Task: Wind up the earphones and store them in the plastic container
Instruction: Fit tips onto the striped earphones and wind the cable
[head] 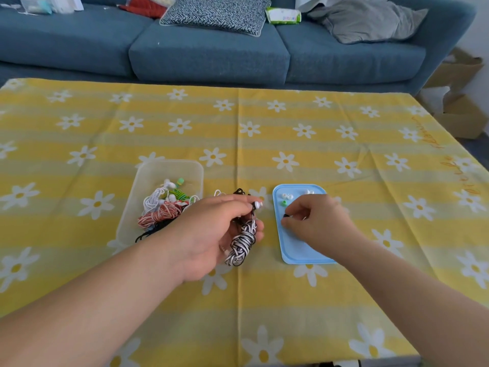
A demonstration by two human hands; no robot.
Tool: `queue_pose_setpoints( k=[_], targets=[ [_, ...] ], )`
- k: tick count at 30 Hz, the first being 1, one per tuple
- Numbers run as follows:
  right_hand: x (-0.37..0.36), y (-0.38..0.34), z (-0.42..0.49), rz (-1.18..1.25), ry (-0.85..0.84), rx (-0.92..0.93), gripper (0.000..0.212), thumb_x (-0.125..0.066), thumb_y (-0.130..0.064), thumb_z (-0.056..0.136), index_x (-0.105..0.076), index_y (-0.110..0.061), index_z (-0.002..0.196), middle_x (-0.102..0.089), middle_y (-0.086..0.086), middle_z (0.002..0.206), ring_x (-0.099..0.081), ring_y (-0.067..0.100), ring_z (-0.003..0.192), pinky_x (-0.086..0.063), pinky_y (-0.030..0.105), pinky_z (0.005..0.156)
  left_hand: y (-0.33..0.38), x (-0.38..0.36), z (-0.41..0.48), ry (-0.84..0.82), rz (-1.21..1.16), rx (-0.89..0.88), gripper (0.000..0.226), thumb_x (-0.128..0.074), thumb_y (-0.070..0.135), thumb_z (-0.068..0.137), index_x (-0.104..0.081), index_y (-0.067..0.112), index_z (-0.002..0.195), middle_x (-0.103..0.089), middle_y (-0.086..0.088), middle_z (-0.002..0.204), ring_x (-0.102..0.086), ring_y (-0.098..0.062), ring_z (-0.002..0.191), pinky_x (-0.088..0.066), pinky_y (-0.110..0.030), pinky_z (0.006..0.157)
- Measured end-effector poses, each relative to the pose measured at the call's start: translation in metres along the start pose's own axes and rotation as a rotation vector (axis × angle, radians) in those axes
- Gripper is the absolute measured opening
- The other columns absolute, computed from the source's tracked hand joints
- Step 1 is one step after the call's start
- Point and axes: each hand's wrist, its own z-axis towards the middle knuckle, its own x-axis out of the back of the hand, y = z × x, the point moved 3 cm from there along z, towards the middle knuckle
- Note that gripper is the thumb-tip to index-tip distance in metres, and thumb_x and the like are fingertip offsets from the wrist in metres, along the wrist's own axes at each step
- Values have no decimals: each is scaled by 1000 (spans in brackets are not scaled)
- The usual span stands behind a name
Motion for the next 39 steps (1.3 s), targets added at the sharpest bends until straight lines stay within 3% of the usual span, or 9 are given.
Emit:
queue_pose_setpoints(
  k=[4, 7, 14, 17, 22, 27, 31, 35, 39],
  targets=[
    [-6, 3, 6, -64, 27, 25, 11, -69, -16, 91, -70, -27, 93, -62, -16, 78, -57, 3, 69, -42, 16, 60, -2, 3, 5, -45, -99, 81, 26, -54, 8, 101, -73, 2, 116, -69, -13, 77, -69, -22, 65, -58, -38, 87],
    [-8, 2, 7, -85, 63, 50, 12, -66, -15, 92, -69, -26, 87, -65, -13, 78, -62, 10, 71, -50, 24, 66, -3, 3, 5, -89, -164, 106, 25, -63, 13, 96, -73, -1, 115, -68, -9, 77, -66, -19, 65, -61, -30, 68],
    [-2, -7, 1, -113, 118, 125, 9, -64, -18, 90, -69, -21, 85, -70, -9, 83, -66, 14, 75, -57, 34, 70, -4, 2, -1, -90, -55, 43, 26, -68, 2, 92, -69, -1, 118, -66, -10, 71, -64, -16, 55, -52, -21, 47],
    [0, -24, -13, 227, 32, 88, 3, -66, -18, 92, -67, -16, 90, -76, -7, 85, -72, 10, 78, -55, 25, 67, -3, 3, 0, -61, -74, 11, 24, -64, 2, 95, -68, -1, 118, -66, -8, 68, -62, -15, 53, -52, -21, 47],
    [-19, -52, -44, 880, -323, -37, 9, -62, -17, 101, -61, -9, 98, -79, 6, 97, -75, 21, 90, -63, 42, 81, 8, 7, 4, -5, -186, -54, 17, -61, 2, 97, -68, 6, 112, -66, -6, 64, -63, -14, 53, -55, -20, 50],
    [-24, -54, -48, 1135, -438, -156, 8, -57, -17, 103, -53, -10, 104, -76, 19, 111, -74, 38, 104, -62, 50, 84, 22, 10, 4, 2, -238, -135, 11, -60, 4, 97, -69, 11, 99, -66, -3, 62, -63, -13, 52, -53, -22, 54],
    [-27, -60, -50, 1275, -491, -205, 3, -57, -11, 102, -55, -9, 101, -75, 16, 96, -75, 36, 86, -63, 43, 72, 24, 13, 5, 24, -237, -176, 13, -59, 5, 98, -67, 10, 107, -65, -4, 65, -63, -14, 53, -54, -22, 51],
    [-24, -61, -46, 1313, -386, -249, 9, -57, -7, 101, -59, -6, 93, -69, 12, 77, -71, 29, 71, -62, 35, 62, 21, 16, 7, 128, -238, -232, 14, -59, 2, 98, -68, 6, 107, -65, -7, 67, -63, -16, 55, -54, -22, 50],
    [-22, -60, -44, 1326, -333, -226, 8, -57, -5, 100, -60, -4, 93, -69, 12, 75, -70, 26, 65, -60, 31, 59, 12, 12, 6, 191, -100, -262, 9, -75, 15, 90, -73, 11, 99, -69, -8, 72, -66, -23, 66, -54, -29, 62]
  ],
)
